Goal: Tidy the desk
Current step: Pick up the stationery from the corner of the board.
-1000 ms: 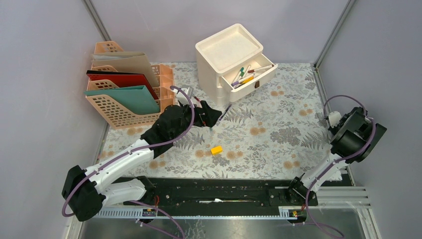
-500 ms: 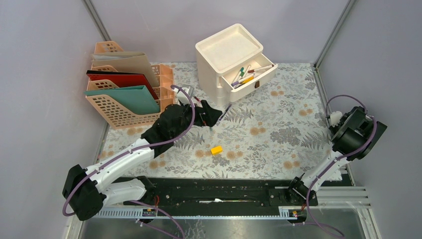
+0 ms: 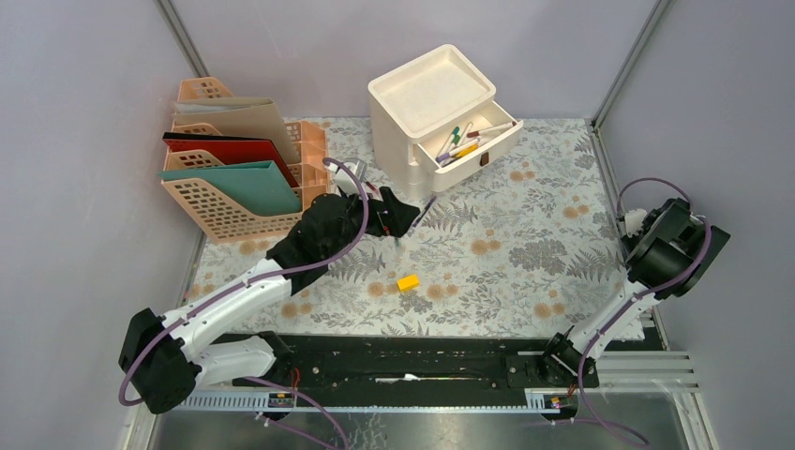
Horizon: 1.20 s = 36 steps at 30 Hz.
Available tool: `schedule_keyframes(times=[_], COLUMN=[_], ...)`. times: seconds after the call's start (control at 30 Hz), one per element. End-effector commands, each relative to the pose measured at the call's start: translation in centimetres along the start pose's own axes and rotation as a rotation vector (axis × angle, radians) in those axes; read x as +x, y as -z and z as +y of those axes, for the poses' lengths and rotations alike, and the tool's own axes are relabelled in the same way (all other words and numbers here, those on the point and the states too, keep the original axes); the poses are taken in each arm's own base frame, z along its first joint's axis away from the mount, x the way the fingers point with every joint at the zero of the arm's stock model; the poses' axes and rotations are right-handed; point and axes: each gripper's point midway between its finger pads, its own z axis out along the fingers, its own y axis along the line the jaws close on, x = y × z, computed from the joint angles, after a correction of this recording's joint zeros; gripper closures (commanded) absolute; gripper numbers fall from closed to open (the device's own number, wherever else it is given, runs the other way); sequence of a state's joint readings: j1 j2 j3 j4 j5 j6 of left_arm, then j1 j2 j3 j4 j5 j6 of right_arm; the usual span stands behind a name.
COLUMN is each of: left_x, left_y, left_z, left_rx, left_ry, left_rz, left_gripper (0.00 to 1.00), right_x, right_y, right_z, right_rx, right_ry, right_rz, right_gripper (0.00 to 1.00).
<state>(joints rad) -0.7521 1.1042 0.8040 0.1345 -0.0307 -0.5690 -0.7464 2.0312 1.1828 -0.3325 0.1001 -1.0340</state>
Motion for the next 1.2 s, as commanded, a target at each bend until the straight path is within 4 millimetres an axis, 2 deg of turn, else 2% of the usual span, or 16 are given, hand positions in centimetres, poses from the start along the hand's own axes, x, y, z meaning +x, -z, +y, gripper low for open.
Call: schedule_keyframes(times=[0.0,0.3,0.4,0.57,0.7,0.9,1.17], left_x=[-2.9,-3.0,-2.9,-3.0,-3.0,-3.1,-3.3], left_y=[-0.1,0.0,-0.1,-0.2,-0.1,0.1,0.2], left_z=[-1.7,-1.8,-1.8,-1.9,-2.0,-2.1,-2.3], left_rx=[0.048,0.049,0.050,0.055,0.060,0.065,0.075], left_ry=[-0.014,-0.012,-0.012,-0.011,-0.012,-0.009,-0.010], left_rz=[-0.072,-0.072,-0.071,-0.071,-0.072,-0.079,-0.084], left_gripper=[0.01,0.01,0.01,0.01,0.01,0.01,0.01], right_x=[3.3,4.1,3.6,1.8,0.6,-1.4,-2.8], right_y=[-4.4,-5.4,-4.7,-2.4,0.0,3.5,7.4], right_z=[5.4,6.2,5.6,3.8,1.8,0.7,0.0], right_rx=[-0.185,-0.182,-0.152,-0.093,-0.034,-0.019,0.015], right_ry=[-0.007,-0.045,-0.051,-0.076,-0.105,-0.142,-0.183], right_rz=[0.092,0.090,0.057,-0.029,-0.083,-0.189,-0.290], right_gripper=[0.73,0.77,0.87,1.00,1.00,1.00,1.00])
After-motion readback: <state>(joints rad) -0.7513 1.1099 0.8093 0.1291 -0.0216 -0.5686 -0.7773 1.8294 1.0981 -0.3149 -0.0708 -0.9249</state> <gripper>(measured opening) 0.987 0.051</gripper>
